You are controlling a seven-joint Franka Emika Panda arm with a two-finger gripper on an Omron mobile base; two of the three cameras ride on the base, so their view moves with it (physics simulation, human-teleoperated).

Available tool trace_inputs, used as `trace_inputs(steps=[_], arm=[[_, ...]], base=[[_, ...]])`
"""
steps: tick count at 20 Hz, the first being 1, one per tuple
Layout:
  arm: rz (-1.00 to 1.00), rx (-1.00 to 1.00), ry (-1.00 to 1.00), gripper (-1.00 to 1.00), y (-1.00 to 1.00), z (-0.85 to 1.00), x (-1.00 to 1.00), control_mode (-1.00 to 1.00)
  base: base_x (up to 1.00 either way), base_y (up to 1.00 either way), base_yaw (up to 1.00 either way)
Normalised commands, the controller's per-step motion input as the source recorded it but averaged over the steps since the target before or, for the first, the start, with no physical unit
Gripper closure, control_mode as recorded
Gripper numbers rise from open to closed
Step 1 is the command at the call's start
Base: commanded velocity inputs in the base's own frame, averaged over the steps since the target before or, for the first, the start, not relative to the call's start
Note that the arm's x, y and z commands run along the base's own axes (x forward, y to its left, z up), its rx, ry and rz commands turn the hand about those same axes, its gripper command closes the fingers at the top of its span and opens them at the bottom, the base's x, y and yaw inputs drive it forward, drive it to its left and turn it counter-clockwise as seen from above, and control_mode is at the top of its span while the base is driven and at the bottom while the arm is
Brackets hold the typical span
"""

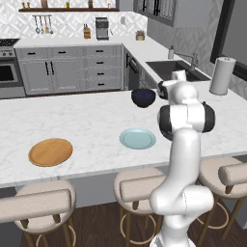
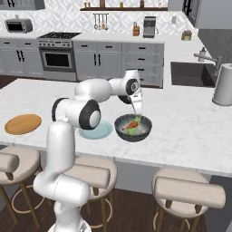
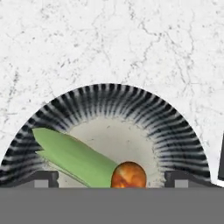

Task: Pick the chicken drumstick and corn from their plates and place them in the bowl. Then put the bowl in the fridge.

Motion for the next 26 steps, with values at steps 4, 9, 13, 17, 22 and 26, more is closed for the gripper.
trace_inputs(steps=[4,9,13,17,22,26], arm=[[0.19,0.08,-0.01,-1.00,-0.52,0.28,-0.89,-1.00],[0.38,0.03,-0.23,-1.00,-0.29,-0.24,-1.00,-1.00],[0.30,0.08,-0.18,-1.00,-0.05,-0.44,-0.77,-1.00],[0.09,0.09,-0.14,-1.00,0.33,-0.38,0.06,-1.00],[0.02,0.00,-0.03,-1.00,0.26,-0.27,0.19,-1.00],[0.00,-0.01,-0.03,-1.00,0.08,-0.21,0.49,-1.00]], base=[[0.00,0.00,0.00],[0.00,0.00,0.00],[0.00,0.00,0.00],[0.00,0.00,0.00],[0.00,0.00,0.00],[0.00,0.00,0.00]])
